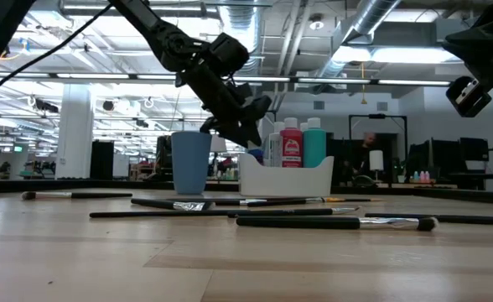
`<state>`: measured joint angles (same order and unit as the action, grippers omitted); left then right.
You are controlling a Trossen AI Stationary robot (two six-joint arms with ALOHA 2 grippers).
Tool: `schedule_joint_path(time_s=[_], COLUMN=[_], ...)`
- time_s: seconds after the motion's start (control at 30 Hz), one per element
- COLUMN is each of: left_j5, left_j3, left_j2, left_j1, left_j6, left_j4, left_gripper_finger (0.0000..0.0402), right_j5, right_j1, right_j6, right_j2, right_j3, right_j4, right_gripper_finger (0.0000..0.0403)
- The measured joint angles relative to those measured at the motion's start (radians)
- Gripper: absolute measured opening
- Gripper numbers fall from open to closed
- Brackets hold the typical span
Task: Pick & Place Paint Supplies
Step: Put the blue paint bottle into the white bin
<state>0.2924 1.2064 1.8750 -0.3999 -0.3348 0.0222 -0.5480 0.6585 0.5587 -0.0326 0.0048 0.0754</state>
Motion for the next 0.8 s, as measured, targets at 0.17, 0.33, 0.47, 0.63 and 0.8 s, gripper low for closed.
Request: schedule_joint_path(time_s=[0.17, 0.33, 0.47, 0.63, 0.8], left_j5=[-0.009, -0.011, -0.016, -0.023, -0.027], left_j3=[0.000, 0.000, 0.000, 0.000, 0.000], left_j2=[0.005, 0.005, 0.005, 0.005, 0.015], left_j1=[0.000, 0.000, 0.003, -0.002, -0.002], left_j6=[0.014, 0.025, 0.067, 0.069, 0.069], left_j4=[0.000, 0.001, 0.001, 0.001, -0.001], left_gripper_finger=[0.0108, 0.0108, 0.0108, 0.0108, 0.0108], right_j5=[0.000, 0.000, 0.000, 0.000, 0.000], right_j1=[0.000, 0.000, 0.000, 0.000, 0.000], right_j6=[0.000, 0.000, 0.000, 0.000, 0.000], right_j2=[0.000, 0.000, 0.000, 0.000, 0.000], right_j3=[0.000, 0.000, 0.000, 0.000, 0.000], right_j4=[0.000, 0.000, 0.000, 0.000, 0.000], right_gripper_finger=[0.0022, 0.0020, 0.0020, 0.0022, 0.0020])
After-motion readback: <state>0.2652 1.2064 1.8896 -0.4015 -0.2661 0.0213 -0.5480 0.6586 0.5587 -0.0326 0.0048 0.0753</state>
